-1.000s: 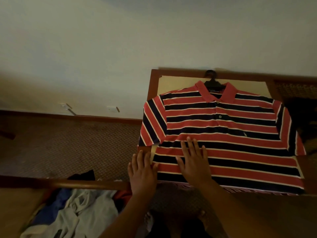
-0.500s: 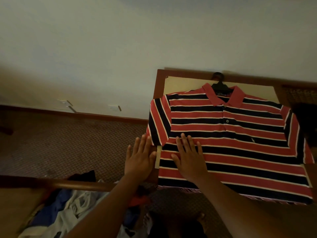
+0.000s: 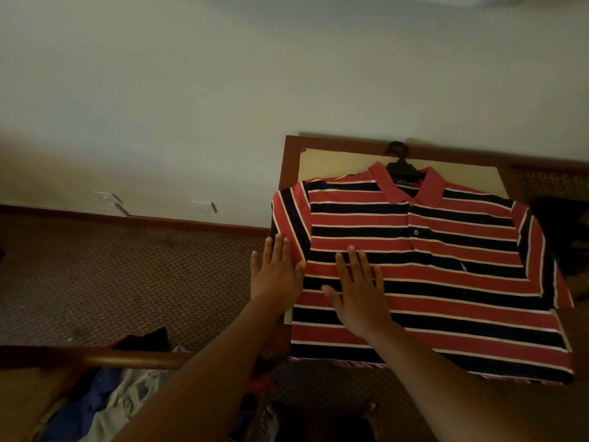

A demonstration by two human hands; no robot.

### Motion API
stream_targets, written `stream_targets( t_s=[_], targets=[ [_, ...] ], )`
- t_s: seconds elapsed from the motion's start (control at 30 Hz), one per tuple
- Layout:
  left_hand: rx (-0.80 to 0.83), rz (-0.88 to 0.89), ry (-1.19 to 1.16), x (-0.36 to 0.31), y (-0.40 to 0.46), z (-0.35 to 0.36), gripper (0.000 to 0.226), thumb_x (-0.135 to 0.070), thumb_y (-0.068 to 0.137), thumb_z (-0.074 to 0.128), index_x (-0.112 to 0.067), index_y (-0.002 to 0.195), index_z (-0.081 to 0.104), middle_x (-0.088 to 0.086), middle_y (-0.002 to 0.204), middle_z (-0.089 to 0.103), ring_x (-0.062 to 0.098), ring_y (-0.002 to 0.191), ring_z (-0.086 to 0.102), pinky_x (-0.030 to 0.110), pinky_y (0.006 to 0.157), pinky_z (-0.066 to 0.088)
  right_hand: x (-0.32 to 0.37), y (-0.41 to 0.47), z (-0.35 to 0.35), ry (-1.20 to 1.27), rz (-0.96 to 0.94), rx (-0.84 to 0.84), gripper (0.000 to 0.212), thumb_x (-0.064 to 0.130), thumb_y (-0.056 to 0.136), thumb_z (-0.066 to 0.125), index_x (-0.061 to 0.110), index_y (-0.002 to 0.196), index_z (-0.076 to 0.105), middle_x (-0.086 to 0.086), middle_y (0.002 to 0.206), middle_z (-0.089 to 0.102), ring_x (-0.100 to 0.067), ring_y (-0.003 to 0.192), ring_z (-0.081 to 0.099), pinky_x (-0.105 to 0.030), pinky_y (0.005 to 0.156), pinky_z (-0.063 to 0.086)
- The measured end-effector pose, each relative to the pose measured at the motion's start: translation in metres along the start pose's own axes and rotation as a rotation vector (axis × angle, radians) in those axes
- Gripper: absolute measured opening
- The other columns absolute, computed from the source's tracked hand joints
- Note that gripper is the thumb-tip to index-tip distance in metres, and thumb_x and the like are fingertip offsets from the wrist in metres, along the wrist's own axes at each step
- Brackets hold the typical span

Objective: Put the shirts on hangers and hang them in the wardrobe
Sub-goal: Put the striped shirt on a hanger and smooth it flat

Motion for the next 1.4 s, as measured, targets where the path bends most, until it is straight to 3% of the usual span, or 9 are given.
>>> stream_targets(
  t_s=[0.13,0.3,0.63,0.8,0.9,1.0,1.13,1.23,1.4],
  targets=[
    [-0.038,0.052,0.025,-0.011,0.016,-0.010,0.067,-0.054,0.099,0.011,-0.019,0.152,-0.013,0.003,0.159,-0.018,0.020,0.144,-0.023,0.047,0.117,-0.011,-0.011,0.011,-0.002,-0.018,0.041,-0.028,0.085,0.073,0.075,-0.024,0.027,0.146,-0.022,-0.003,0.156,-0.026,-0.025,0.145,-0.021,-0.046,0.114,-0.014],
    [0.033,-0.027,-0.039,0.006,0.020,0.000,0.074,-0.058,0.097,0.014,-0.019,0.150,-0.019,0.002,0.158,-0.022,0.022,0.144,-0.023,0.049,0.114,-0.011,-0.013,0.017,0.000,-0.032,0.049,-0.005,0.098,0.075,0.069,-0.031,0.027,0.152,-0.011,-0.005,0.161,-0.013,-0.026,0.147,-0.014,-0.046,0.116,-0.009],
    [-0.042,0.083,0.023,-0.033,0.072,-0.025,0.068,-0.053,0.099,0.014,-0.022,0.150,-0.020,0.000,0.158,-0.022,0.020,0.144,-0.024,0.048,0.115,-0.012,-0.034,0.107,-0.044,-0.089,0.012,-0.024,0.076,0.068,0.090,0.001,0.026,0.154,-0.001,-0.004,0.162,-0.008,-0.026,0.148,-0.010,-0.050,0.118,-0.003],
    [-0.020,-0.130,-0.019,-0.009,0.076,-0.017,0.072,-0.058,0.097,0.011,-0.019,0.151,-0.016,0.003,0.159,-0.020,0.020,0.144,-0.023,0.047,0.114,-0.014,-0.043,0.128,-0.031,-0.030,-0.017,0.084,0.070,0.064,0.095,0.012,0.030,0.152,-0.010,-0.004,0.160,-0.017,-0.027,0.147,-0.016,-0.050,0.117,-0.007],
    [-0.122,-0.125,0.008,-0.038,0.087,-0.029,0.071,-0.057,0.097,0.008,-0.018,0.150,-0.018,0.005,0.157,-0.024,0.021,0.143,-0.025,0.046,0.113,-0.017,-0.044,0.128,-0.034,0.011,-0.064,0.093,0.071,0.064,0.095,0.013,0.029,0.152,-0.009,-0.005,0.161,-0.015,-0.028,0.147,-0.014,-0.051,0.116,-0.006],
    [-0.115,-0.042,0.056,-0.079,0.109,-0.024,0.067,-0.055,0.098,0.008,-0.022,0.149,-0.020,0.001,0.155,-0.028,0.019,0.142,-0.027,0.047,0.117,-0.014,-0.052,0.132,-0.053,0.122,-0.156,0.078,0.067,0.060,0.097,0.017,0.027,0.153,0.001,-0.004,0.162,-0.007,-0.025,0.149,-0.009,-0.047,0.118,-0.001],
    [-0.103,-0.252,0.002,-0.087,0.123,-0.017,0.070,-0.057,0.097,0.009,-0.019,0.151,-0.015,0.006,0.159,-0.019,0.023,0.145,-0.022,0.046,0.118,-0.012,-0.090,0.154,-0.096,0.271,-0.202,-0.104,0.060,0.048,0.101,0.028,0.021,0.153,0.016,-0.006,0.162,0.008,-0.024,0.149,0.001,-0.042,0.119,0.004],
    [-0.145,-0.327,0.003,-0.110,0.128,-0.020,0.071,-0.058,0.097,0.010,-0.018,0.152,-0.012,0.009,0.159,-0.018,0.027,0.144,-0.024,0.048,0.117,-0.013,-0.139,0.183,-0.123,0.256,-0.154,-0.236,0.054,0.041,0.101,0.034,0.017,0.148,0.028,-0.009,0.154,0.028,-0.028,0.145,0.020,-0.044,0.117,0.021],
    [-0.157,-0.166,-0.020,-0.187,0.158,-0.012,0.069,-0.058,0.096,0.006,-0.022,0.151,-0.015,0.005,0.157,-0.025,0.024,0.141,-0.030,0.048,0.114,-0.018,-0.198,0.228,-0.126,0.060,-0.148,-0.099,0.056,0.024,0.096,0.049,0.016,0.148,0.029,-0.013,0.150,0.032,-0.035,0.136,0.030,-0.047,0.109,0.032]
  ],
)
Point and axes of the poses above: each hand's wrist, its own y-axis towards the middle knuckle, its own z-axis out of the palm, x = y × z, the point moved 10 cm from there along y, towards the middle knuckle
